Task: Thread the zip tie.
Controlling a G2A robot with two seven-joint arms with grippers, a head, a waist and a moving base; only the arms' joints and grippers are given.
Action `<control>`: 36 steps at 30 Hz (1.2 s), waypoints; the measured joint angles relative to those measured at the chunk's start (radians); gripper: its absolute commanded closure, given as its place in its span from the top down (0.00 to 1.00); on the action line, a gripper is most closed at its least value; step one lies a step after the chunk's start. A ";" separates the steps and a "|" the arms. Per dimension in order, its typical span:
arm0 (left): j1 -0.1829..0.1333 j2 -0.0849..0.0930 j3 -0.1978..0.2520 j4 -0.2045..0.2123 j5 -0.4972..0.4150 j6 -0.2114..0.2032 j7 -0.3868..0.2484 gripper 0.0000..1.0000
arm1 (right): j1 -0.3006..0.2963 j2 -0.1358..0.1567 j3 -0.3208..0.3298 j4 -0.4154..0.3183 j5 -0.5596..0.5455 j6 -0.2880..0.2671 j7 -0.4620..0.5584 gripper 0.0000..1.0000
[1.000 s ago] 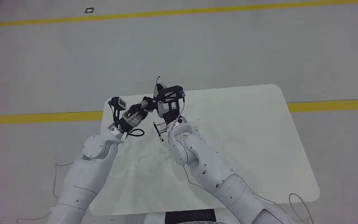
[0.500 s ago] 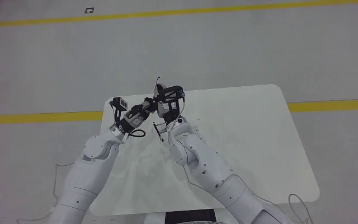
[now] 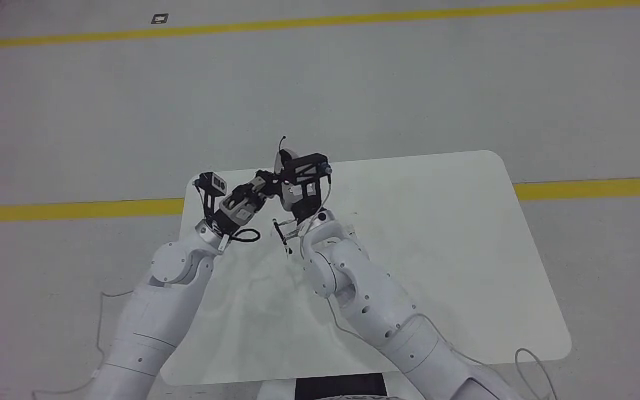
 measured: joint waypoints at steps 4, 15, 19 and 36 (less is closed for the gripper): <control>-0.001 -0.001 0.002 -0.001 -0.001 0.000 -0.002 0.00 | -0.001 -0.002 0.000 0.002 -0.004 -0.002 0.000 0.00; 0.002 -0.006 -0.006 -0.006 -0.010 0.000 -0.001 0.00 | -0.003 -0.009 0.004 0.007 -0.007 -0.004 -0.002 0.00; 0.002 -0.007 -0.008 -0.005 -0.008 0.000 -0.003 0.00 | -0.005 -0.010 0.008 0.004 -0.010 -0.006 -0.005 0.00; 0.004 -0.013 -0.013 -0.006 -0.014 0.000 -0.010 0.00 | -0.017 -0.016 0.017 0.003 -0.005 -0.027 -0.002 0.14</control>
